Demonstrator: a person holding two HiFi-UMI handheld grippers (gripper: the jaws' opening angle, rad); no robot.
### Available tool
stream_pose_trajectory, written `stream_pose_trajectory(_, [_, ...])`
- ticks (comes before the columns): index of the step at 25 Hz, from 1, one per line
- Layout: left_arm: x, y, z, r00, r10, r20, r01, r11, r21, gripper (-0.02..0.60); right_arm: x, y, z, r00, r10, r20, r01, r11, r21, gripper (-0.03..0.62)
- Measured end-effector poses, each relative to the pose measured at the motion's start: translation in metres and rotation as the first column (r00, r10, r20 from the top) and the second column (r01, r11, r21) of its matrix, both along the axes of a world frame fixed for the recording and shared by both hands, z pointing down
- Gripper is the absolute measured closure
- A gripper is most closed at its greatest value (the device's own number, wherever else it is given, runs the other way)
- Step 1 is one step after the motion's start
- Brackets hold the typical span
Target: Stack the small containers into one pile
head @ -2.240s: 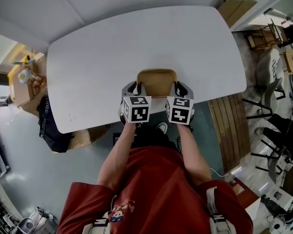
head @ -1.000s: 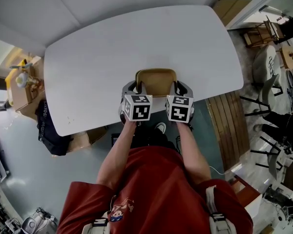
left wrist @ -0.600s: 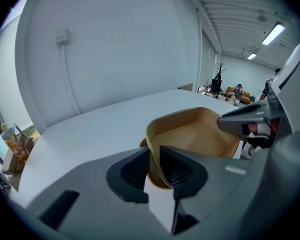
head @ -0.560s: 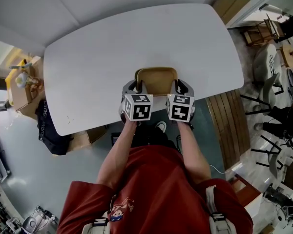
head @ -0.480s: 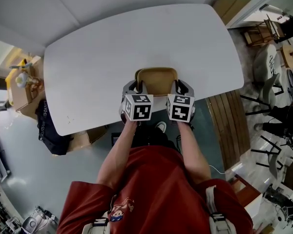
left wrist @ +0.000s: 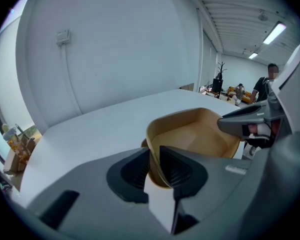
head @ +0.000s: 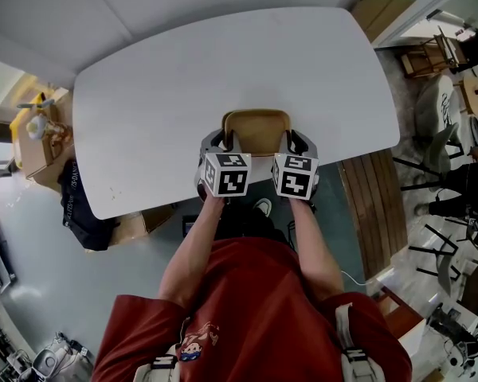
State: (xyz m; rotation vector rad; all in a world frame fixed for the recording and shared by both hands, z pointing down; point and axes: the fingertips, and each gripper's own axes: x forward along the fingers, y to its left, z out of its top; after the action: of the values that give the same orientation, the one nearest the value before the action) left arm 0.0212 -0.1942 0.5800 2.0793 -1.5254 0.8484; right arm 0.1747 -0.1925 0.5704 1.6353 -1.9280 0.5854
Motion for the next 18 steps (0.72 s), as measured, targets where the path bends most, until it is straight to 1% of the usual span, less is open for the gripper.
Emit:
stream_pose_trajectory(10, [-0.014,-0.006,-0.003,1.0,-0.028,0.003,0.028,1.0,0.007,0.515,-0.013,-0.008,-0.001,1.0,-0.024,0.007,0.024,1.0,0.009,0.559])
stream_pose_trajectory(18, [-0.015,-0.008,0.011,1.0,-0.023,0.016,0.023,0.999,-0.037,0.514,-0.015,-0.01,0.013,0.999,-0.042,0.0,0.042,0.998,-0.04,0.556])
